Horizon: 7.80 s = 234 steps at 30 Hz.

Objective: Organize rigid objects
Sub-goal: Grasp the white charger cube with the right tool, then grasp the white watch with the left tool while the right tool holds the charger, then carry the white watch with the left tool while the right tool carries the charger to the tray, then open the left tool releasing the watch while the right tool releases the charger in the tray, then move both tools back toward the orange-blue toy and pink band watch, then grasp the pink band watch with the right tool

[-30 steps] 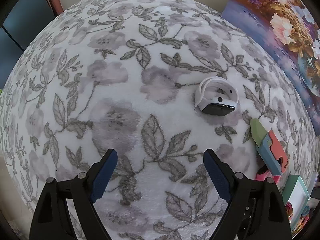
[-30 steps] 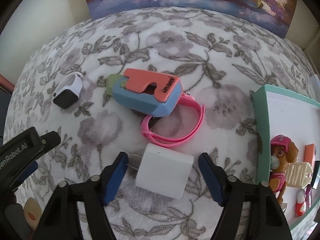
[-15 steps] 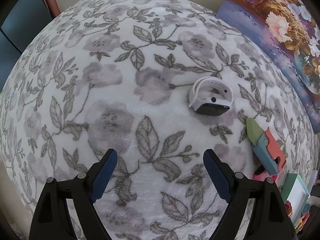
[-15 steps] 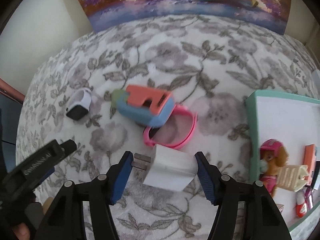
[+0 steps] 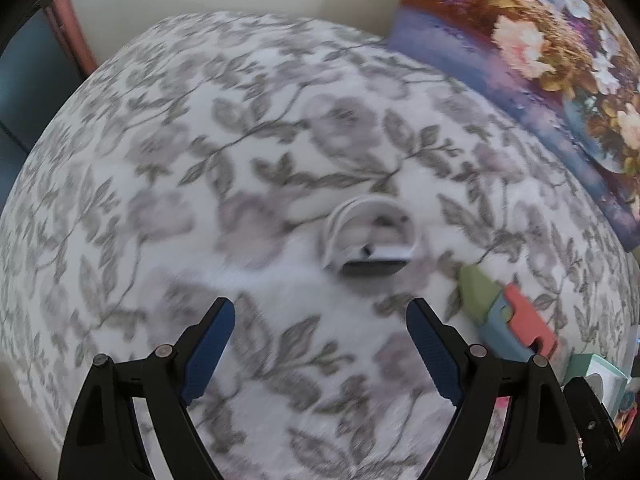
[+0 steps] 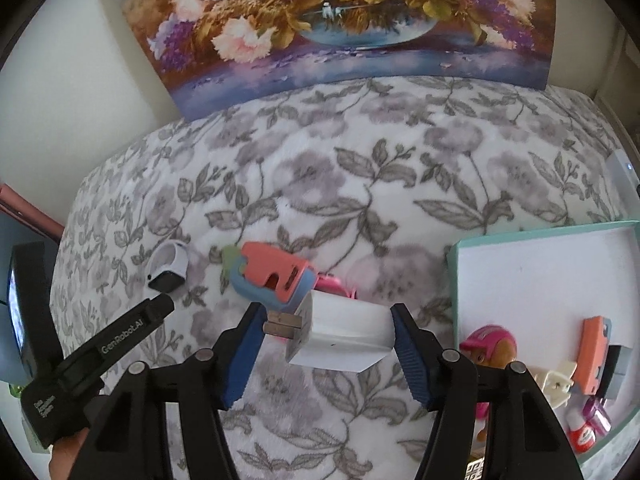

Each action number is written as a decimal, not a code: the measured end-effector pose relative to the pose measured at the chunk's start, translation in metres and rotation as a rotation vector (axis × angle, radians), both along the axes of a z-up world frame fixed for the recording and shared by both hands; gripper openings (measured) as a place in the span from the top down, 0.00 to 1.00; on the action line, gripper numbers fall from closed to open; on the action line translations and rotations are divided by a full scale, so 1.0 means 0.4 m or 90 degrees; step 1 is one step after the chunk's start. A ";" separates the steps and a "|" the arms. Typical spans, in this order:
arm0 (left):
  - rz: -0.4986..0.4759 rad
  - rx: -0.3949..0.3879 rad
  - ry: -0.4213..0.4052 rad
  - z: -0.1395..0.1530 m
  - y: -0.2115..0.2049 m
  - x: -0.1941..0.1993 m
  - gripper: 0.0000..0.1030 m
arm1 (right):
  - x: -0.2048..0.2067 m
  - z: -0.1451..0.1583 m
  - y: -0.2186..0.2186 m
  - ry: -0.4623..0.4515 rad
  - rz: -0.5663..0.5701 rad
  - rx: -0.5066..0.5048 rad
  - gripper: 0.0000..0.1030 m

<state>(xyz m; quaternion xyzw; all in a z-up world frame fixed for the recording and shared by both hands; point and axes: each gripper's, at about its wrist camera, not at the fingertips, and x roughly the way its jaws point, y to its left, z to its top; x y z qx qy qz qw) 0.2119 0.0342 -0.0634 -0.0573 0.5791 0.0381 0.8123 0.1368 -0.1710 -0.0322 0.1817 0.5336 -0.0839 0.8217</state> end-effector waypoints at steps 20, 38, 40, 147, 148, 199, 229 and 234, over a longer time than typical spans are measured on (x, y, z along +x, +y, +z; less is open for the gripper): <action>-0.053 0.047 -0.021 -0.057 -0.041 0.099 0.38 | 0.050 -0.049 -0.058 0.012 -0.011 -0.013 0.36; -0.083 0.011 -0.053 0.087 -0.099 -0.063 0.45 | -0.049 0.039 -0.036 0.011 -0.006 -0.021 0.36; -0.091 0.006 -0.062 0.119 -0.110 -0.088 0.45 | -0.072 0.063 -0.038 0.006 -0.008 -0.023 0.36; -0.211 -0.023 0.001 0.111 -0.461 -0.427 0.15 | -0.456 0.042 -0.433 0.050 -0.195 -0.007 0.33; -0.202 -0.026 0.000 0.113 -0.449 -0.423 0.14 | -0.454 0.043 -0.429 0.051 -0.193 -0.010 0.31; 0.030 -0.061 -0.053 0.115 -0.022 -0.148 0.02 | -0.102 0.034 -0.025 -0.022 0.049 -0.027 0.00; 0.070 -0.028 0.010 -0.011 0.017 -0.042 0.02 | 0.063 -0.138 0.062 0.021 0.125 -0.050 0.06; 0.069 -0.032 0.018 -0.021 0.023 -0.037 0.02 | 0.070 -0.157 0.081 0.024 0.133 -0.083 0.08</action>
